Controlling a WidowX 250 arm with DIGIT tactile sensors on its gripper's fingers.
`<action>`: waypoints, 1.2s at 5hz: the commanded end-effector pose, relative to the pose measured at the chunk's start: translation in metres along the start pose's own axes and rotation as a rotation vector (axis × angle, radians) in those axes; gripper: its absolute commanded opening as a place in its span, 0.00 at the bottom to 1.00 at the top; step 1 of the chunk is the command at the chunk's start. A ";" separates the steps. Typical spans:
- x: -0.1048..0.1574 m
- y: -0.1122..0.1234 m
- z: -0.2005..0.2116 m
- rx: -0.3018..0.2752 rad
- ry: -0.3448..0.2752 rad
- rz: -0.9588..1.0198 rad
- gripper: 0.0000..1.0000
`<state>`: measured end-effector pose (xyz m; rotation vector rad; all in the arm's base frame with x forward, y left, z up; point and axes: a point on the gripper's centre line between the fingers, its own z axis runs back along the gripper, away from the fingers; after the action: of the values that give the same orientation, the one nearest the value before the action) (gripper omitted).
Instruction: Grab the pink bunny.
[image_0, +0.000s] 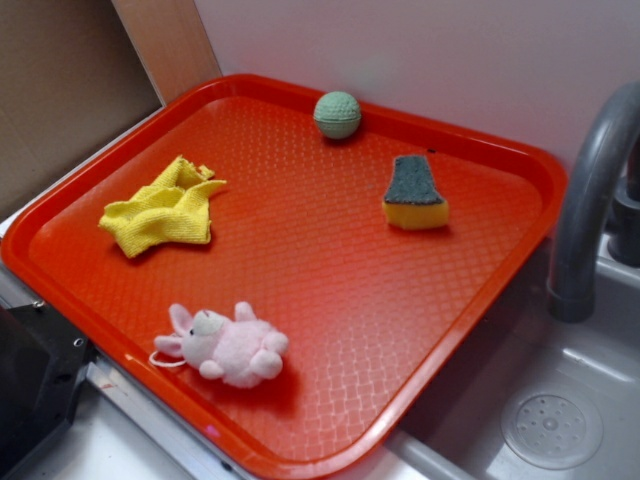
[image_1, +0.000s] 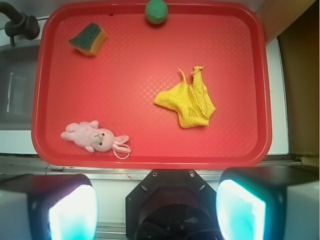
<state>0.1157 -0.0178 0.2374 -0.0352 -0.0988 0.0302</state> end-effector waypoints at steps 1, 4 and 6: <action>0.000 0.000 0.000 0.000 0.000 0.000 1.00; 0.012 -0.074 -0.119 -0.055 -0.044 -0.622 1.00; -0.002 -0.106 -0.186 -0.195 -0.047 -0.764 1.00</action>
<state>0.1378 -0.1235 0.0481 -0.1835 -0.1302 -0.7387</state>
